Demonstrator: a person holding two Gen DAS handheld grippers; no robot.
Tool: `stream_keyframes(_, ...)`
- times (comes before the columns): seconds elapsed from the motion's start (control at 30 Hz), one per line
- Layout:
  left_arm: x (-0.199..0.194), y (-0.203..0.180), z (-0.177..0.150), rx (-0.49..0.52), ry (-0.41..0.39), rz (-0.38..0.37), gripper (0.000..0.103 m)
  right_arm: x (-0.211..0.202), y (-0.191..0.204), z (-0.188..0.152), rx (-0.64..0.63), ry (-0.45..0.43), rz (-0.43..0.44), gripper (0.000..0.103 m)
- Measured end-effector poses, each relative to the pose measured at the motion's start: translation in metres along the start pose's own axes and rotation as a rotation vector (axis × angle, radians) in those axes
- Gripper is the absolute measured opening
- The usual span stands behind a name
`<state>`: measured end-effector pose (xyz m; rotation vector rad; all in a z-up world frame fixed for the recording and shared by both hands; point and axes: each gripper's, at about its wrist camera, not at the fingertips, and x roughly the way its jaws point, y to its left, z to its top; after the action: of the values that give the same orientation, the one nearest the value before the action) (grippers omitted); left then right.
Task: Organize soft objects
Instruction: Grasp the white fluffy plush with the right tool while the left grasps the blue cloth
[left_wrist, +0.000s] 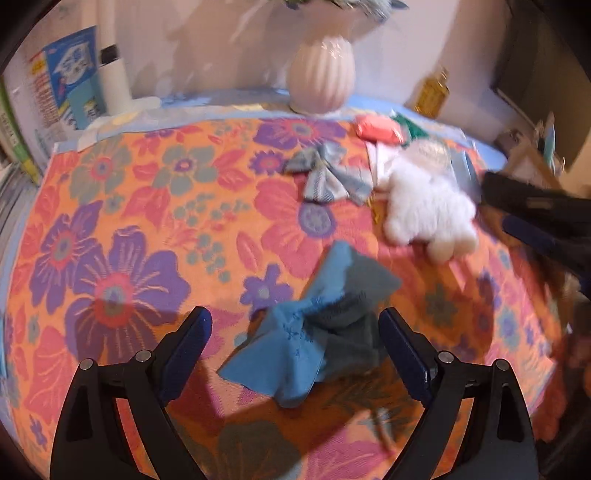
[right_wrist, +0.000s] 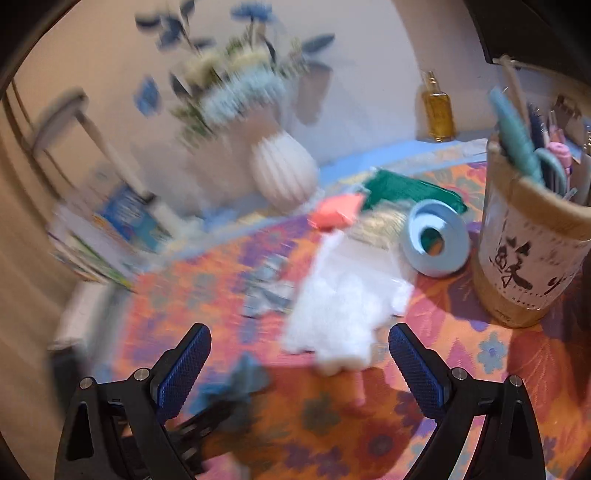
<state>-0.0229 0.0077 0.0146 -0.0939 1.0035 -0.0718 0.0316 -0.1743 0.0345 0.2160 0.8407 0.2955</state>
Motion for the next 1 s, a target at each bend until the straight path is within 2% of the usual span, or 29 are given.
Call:
stream_keyframes(0.03, 0.004, -0.002, -0.002, 0.021, -0.002, -0.004, 0.092, 0.012, 0.002, -0.002, -0.028, 0.012, -0.039, 0.097)
stream_keyframes(0.07, 0.010, -0.006, -0.006, 0.048, -0.013, 0.003, 0.103, 0.027, 0.006, -0.006, -0.062, 0.026, -0.063, 0.097)
stream_keyframes(0.13, 0.017, -0.015, -0.013, 0.108, -0.064, 0.059, 0.103, 0.054, 0.009, -0.015, -0.092, 0.077, -0.088, 0.100)
stream_keyframes(0.17, 0.013, -0.017, -0.011, 0.101, -0.076, 0.067, 0.103, 0.062, 0.015, -0.019, -0.141, 0.047, -0.142, 0.103)
stream_keyframes(0.27, 0.011, -0.016, -0.009, 0.084, -0.074, 0.068, 0.103, 0.069, 0.029, -0.019, -0.218, 0.077, -0.228, 0.103)
stream_keyframes(0.53, 0.009, -0.017, -0.010, 0.084, -0.075, 0.069, 0.103, 0.063, 0.020, -0.017, -0.182, 0.063, -0.155, 0.103)
stream_keyframes(0.63, 0.006, -0.018, -0.013, 0.082, -0.077, 0.072, 0.103, 0.057, 0.011, -0.016, -0.124, 0.027, -0.013, 0.103)
stream_keyframes(0.7, 0.012, -0.016, -0.013, 0.082, -0.077, 0.071, 0.103, 0.054, 0.004, -0.015, -0.086, 0.011, 0.046, 0.103)
stream_keyframes(0.73, 0.013, -0.016, -0.013, 0.082, -0.078, 0.071, 0.103, 0.053, 0.002, -0.015, -0.077, 0.005, 0.081, 0.095)
stream_keyframes(0.77, 0.012, -0.016, -0.014, 0.088, -0.084, 0.065, 0.094, 0.052, 0.003, -0.015, -0.079, 0.005, 0.101, 0.089)
stream_keyframes(0.8, 0.009, -0.019, -0.015, 0.106, -0.100, 0.057, 0.082, 0.051, 0.004, -0.016, -0.086, 0.007, 0.125, 0.073)
stream_keyframes(0.83, 0.006, -0.026, -0.018, 0.147, -0.125, 0.031, 0.055, 0.050, 0.005, -0.016, -0.096, 0.009, 0.153, 0.054)
stream_keyframes(0.87, 0.002, -0.034, -0.023, 0.191, -0.145, 0.015, 0.040, 0.051, 0.008, -0.017, -0.108, 0.021, 0.188, 0.043)
stream_keyframes(0.9, 0.001, -0.041, -0.027, 0.214, -0.158, 0.034, 0.039, 0.052, 0.010, -0.017, -0.117, 0.033, 0.215, 0.035)
stream_keyframes(0.93, 0.000, -0.043, -0.027, 0.208, -0.164, 0.042, 0.032, 0.050, 0.013, -0.018, -0.128, 0.027, 0.230, 0.035)
stream_keyframes(0.97, -0.001, -0.042, -0.028, 0.187, -0.169, 0.012, 0.024, 0.048, 0.014, -0.019, -0.134, 0.018, 0.243, 0.035)
stream_keyframes(1.0, -0.003, -0.036, -0.028, 0.155, -0.179, -0.012, 0.022, 0.045, 0.014, -0.020, -0.141, 0.010, 0.259, 0.035)
